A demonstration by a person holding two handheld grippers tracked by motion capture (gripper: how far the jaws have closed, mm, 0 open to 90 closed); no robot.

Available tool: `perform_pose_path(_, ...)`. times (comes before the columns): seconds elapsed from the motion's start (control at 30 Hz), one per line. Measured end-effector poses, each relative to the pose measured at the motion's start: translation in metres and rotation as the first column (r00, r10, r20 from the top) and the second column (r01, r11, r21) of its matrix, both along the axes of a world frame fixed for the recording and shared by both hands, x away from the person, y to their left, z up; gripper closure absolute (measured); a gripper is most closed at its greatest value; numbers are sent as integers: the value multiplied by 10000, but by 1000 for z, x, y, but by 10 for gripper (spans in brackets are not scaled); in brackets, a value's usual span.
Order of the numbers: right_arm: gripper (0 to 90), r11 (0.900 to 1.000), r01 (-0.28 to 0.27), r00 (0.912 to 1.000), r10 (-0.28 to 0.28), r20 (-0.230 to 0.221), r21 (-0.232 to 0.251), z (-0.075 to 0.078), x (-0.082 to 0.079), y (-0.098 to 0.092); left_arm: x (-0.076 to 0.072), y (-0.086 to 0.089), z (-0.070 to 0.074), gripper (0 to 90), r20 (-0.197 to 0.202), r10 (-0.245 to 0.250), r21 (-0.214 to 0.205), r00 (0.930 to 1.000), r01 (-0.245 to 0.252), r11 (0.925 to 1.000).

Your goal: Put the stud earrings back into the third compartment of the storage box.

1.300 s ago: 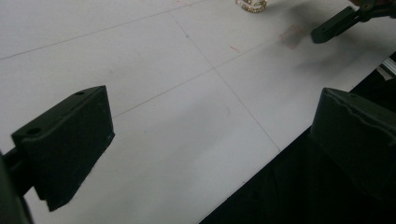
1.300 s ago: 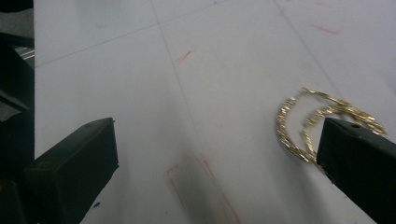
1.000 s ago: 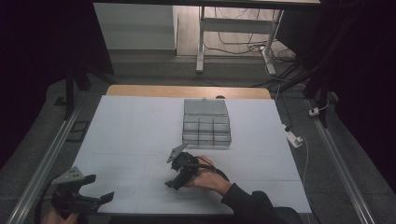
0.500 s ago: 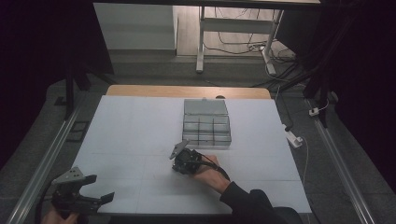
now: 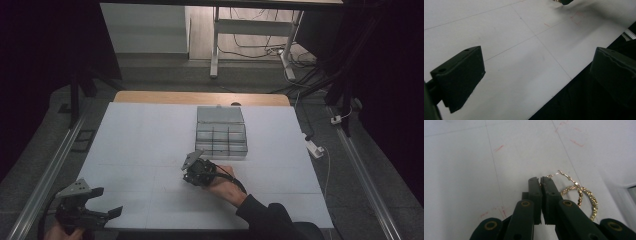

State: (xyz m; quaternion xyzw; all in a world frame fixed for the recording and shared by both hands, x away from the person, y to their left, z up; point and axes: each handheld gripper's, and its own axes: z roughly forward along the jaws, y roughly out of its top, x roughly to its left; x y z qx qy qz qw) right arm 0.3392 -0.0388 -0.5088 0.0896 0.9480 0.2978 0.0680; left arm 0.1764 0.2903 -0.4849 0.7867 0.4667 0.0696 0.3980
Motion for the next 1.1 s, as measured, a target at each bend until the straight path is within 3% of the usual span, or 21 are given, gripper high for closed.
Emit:
perform_pose_path(0.33, 876, 9969, 489, 9988, -484, -88, 615, 19, 9, -15, 0, -2, 0, 0, 8, -36, 68, 10000, 36, 10000)
perform_pose_path(0.53, 876, 9929, 840, 9963, -851, 90, 847, 31, 19, -29, 0, -1, 0, 0, 3, -37, 59, 10000, 37, 10000)
perform_pose_path(0.9, 875, 9756, 1806, 9822, -1856, 297, 1253, 48, 36, -56, 0, -3, 0, 0, -22, -39, 177, 10000, 39, 9998)
perform_pose_path(1.1, 876, 9691, 2057, 9761, -2132, 427, 1364, 53, 45, -66, 1, -2, 0, 0, -31, -11, 176, 10000, 12, 9998)
